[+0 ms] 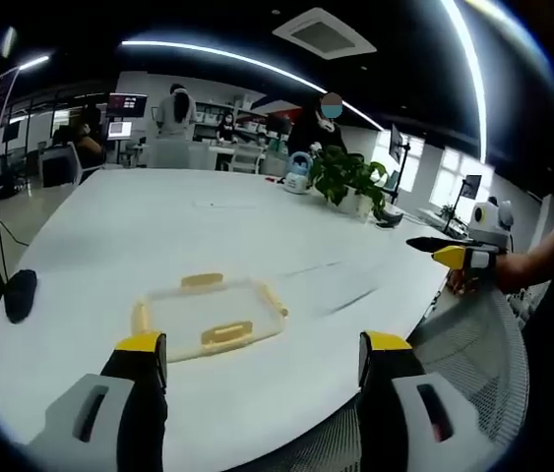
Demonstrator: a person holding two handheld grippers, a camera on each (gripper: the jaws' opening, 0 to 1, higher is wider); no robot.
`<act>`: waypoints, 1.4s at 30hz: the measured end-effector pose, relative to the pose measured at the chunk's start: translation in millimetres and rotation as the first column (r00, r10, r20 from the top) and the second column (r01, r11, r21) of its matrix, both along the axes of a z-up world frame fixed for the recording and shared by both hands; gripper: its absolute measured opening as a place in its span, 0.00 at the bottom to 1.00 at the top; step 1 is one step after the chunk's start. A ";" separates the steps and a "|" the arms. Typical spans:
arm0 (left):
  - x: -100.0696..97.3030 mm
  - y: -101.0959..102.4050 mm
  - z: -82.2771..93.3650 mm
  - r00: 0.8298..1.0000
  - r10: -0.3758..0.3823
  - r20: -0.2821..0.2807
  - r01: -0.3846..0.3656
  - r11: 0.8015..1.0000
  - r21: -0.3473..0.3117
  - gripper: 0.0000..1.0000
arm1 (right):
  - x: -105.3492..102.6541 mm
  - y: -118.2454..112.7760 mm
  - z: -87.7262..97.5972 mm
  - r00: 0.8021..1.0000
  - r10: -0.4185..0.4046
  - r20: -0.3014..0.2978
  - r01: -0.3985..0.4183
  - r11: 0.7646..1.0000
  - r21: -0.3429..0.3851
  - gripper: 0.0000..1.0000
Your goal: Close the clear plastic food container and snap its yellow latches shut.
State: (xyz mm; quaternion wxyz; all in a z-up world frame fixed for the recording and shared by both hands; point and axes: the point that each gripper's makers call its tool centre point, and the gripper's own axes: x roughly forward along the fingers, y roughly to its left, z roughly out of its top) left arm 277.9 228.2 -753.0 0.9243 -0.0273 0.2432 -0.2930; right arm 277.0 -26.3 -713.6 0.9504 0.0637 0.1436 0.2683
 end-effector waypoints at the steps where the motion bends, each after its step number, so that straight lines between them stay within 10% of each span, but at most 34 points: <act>1: 0.2 -1.3 2.1 1.000 -0.007 0.003 0.007 1.000 -0.003 0.80 | 0.5 1.3 0.8 1.000 0.002 0.001 -0.002 1.000 0.000 0.81; 15: 7.5 7.1 3.9 0.999 -0.032 -0.007 0.032 0.999 0.007 0.76 | 27.2 7.0 26.3 0.999 0.025 0.049 -0.024 1.000 -0.011 0.79; 42: 28.1 22.6 1.7 0.991 -0.132 -0.021 0.133 0.990 0.052 0.75 | 46.1 57.4 20.1 0.991 0.128 0.044 -0.127 0.992 -0.020 0.76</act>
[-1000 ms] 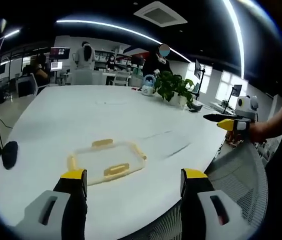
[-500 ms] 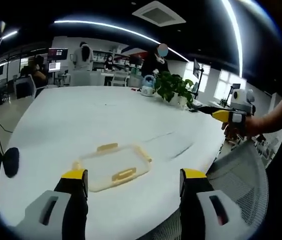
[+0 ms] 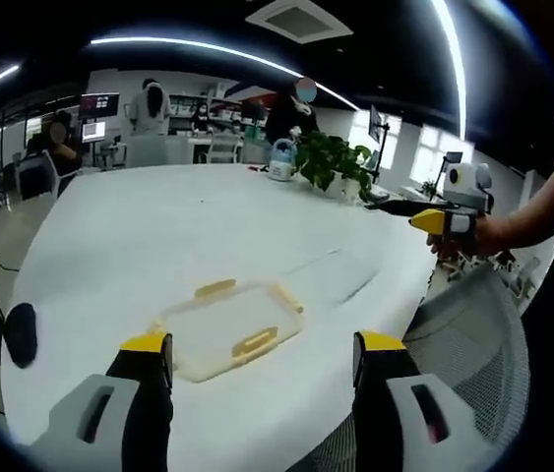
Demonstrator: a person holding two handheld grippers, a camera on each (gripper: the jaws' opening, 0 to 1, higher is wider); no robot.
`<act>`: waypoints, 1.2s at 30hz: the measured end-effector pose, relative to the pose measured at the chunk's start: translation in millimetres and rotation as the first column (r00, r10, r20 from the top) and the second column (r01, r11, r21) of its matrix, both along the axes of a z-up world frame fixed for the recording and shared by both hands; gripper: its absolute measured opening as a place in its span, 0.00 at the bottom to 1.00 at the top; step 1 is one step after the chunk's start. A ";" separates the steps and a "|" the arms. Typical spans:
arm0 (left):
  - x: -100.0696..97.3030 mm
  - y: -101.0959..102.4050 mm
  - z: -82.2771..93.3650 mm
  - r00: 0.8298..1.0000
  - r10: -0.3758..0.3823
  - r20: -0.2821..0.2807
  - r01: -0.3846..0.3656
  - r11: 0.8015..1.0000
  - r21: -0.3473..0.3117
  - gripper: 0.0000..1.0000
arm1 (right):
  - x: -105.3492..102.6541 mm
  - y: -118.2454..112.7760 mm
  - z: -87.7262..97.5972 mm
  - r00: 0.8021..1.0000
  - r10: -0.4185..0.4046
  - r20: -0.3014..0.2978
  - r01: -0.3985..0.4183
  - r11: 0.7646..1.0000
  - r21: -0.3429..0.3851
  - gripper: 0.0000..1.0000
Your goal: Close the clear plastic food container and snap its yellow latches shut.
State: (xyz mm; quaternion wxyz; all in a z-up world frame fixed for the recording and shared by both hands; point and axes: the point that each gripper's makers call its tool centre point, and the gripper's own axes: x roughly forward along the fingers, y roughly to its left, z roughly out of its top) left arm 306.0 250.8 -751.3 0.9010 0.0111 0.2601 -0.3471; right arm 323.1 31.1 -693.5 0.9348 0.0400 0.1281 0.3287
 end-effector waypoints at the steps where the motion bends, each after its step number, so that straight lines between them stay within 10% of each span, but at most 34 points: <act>1: 1.3 1.4 -0.6 1.000 -0.006 -0.001 0.006 1.000 0.001 0.75 | 0.4 2.2 -0.5 1.000 0.006 0.001 -0.006 1.000 -0.002 0.76; 36: 30.9 18.6 -23.3 0.991 -0.129 -0.040 0.133 0.986 0.104 0.74 | 13.6 51.2 -27.8 0.990 0.135 -0.050 -0.139 0.986 -0.087 0.74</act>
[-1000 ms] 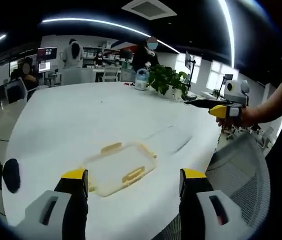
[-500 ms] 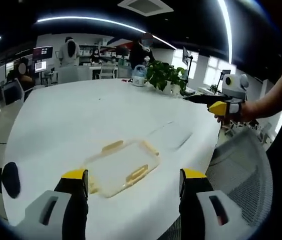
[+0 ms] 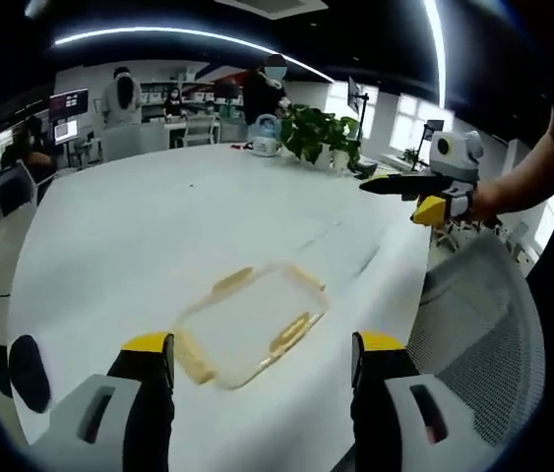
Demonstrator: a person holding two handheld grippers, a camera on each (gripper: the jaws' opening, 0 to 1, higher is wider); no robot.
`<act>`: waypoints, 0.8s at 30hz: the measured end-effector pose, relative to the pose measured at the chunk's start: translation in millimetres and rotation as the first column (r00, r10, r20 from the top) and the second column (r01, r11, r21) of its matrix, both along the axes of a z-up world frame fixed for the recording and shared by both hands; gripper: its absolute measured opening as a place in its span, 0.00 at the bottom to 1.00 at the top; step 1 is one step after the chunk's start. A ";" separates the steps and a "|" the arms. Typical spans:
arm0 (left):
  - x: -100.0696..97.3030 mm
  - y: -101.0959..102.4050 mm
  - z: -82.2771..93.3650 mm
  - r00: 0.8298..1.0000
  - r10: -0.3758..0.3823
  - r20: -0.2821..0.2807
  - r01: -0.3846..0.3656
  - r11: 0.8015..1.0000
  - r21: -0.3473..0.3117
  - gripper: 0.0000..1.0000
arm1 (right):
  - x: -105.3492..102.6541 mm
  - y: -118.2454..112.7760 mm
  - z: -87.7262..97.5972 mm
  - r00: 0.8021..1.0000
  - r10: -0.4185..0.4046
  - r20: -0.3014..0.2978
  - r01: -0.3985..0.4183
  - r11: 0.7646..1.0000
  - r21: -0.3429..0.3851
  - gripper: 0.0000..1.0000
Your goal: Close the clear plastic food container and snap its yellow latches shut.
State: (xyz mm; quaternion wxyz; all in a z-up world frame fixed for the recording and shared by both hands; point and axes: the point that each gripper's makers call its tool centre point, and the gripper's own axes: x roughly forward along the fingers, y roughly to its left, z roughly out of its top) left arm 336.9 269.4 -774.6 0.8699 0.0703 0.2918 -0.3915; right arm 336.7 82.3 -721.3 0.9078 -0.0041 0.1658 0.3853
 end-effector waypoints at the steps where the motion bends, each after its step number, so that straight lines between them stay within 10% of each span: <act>1: 1.6 0.5 -1.0 1.000 -0.004 -0.001 0.004 1.000 0.004 0.74 | 1.1 0.9 -0.7 1.000 0.003 0.000 -0.003 1.000 0.000 0.74; 24: 20.2 5.7 -21.0 0.995 -0.094 -0.030 0.096 0.992 0.080 0.74 | 14.8 12.5 -25.3 0.996 0.074 -0.043 -0.077 0.993 -0.089 0.72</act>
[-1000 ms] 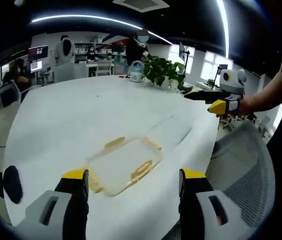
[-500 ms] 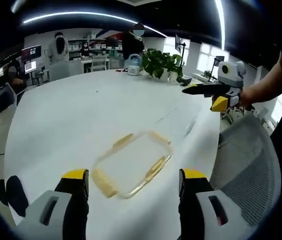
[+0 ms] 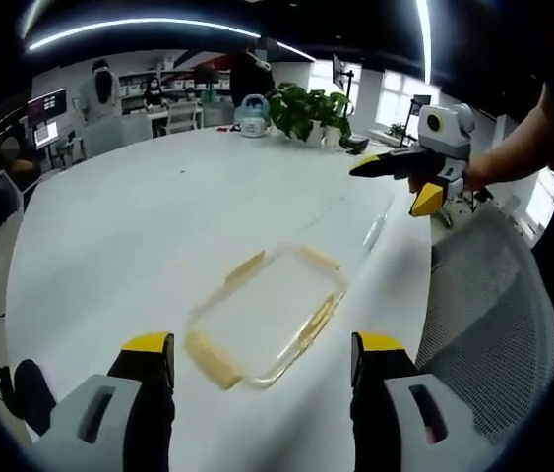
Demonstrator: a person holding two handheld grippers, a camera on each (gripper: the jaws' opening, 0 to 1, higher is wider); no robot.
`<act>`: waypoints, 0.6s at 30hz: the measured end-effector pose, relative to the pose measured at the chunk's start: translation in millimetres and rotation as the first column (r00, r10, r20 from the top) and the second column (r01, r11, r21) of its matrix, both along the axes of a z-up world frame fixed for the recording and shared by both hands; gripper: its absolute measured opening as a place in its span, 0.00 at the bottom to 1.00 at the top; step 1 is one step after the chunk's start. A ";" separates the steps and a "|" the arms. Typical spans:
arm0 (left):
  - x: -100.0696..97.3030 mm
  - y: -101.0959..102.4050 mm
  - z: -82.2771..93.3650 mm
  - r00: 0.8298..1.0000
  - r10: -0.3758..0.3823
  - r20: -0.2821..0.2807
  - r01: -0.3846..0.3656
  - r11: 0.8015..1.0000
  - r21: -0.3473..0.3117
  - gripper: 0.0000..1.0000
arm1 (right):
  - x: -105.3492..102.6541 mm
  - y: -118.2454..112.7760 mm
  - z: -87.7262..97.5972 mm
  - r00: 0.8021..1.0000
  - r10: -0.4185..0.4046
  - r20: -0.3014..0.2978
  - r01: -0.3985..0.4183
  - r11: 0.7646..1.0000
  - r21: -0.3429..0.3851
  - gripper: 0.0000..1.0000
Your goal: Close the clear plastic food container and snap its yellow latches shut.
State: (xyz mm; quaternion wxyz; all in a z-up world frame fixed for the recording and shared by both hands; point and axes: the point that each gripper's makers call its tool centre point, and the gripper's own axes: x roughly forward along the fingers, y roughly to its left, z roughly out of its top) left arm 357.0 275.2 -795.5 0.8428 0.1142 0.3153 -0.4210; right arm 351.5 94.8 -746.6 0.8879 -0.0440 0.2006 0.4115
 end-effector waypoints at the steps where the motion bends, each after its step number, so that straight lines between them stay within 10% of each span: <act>1: 0.3 -0.1 -0.6 1.000 -0.005 -0.001 0.005 1.000 0.002 0.73 | 0.6 0.3 -0.7 1.000 0.001 0.000 -0.001 1.000 -0.001 0.72; 18: 11.3 7.8 -14.1 0.994 -0.107 -0.027 0.108 0.991 0.077 0.73 | 8.9 15.0 -20.4 0.997 0.056 -0.046 -0.059 0.996 -0.067 0.71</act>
